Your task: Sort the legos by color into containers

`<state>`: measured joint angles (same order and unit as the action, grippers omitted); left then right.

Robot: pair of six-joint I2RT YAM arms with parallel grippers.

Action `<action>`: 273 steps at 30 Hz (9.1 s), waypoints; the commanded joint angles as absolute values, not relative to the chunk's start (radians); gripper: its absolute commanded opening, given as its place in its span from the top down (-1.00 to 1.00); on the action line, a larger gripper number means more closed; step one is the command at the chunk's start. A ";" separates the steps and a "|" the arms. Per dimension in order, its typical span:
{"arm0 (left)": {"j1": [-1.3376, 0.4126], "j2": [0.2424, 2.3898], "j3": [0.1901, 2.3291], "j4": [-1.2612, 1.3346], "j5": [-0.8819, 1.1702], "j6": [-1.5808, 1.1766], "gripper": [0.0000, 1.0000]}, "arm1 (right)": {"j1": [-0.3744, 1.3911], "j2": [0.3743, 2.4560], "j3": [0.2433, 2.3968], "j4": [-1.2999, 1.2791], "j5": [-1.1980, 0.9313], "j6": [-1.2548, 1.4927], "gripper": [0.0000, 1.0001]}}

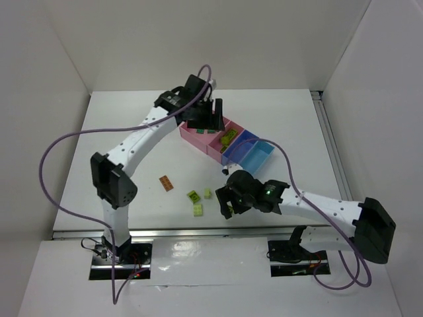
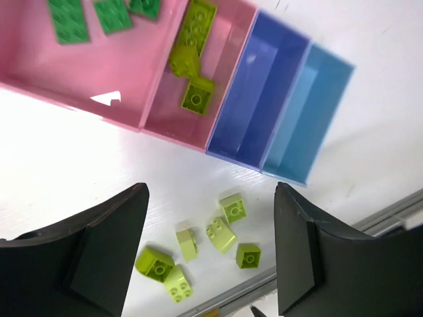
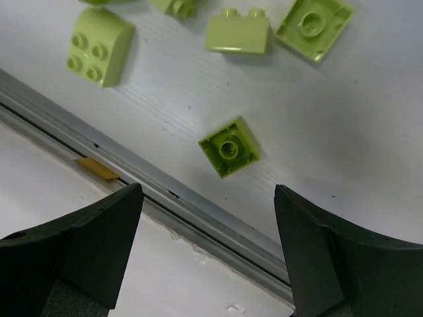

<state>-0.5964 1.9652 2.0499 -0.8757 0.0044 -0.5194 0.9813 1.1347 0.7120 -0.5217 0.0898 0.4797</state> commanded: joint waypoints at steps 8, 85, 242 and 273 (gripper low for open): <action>-0.485 1.773 1.954 -0.905 -0.066 -0.470 -0.59 | 1.020 1.290 0.696 -0.425 0.132 0.476 -0.70; -0.660 1.792 1.131 -0.756 -0.032 -1.177 -0.31 | 0.529 1.494 1.203 -0.393 0.476 0.410 -0.69; -0.357 1.552 1.152 -0.854 -0.187 -0.914 -0.83 | 0.857 1.477 1.038 -0.383 0.475 0.600 0.40; -0.284 1.505 1.181 -0.873 -0.227 -0.876 -0.83 | 0.893 1.598 1.065 -0.343 0.244 0.455 -0.72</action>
<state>-0.3080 1.5475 1.1545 -0.8539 -0.1997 -0.8917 0.8642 1.5593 1.0817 -0.3431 0.3054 0.4484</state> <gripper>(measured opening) 0.917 0.852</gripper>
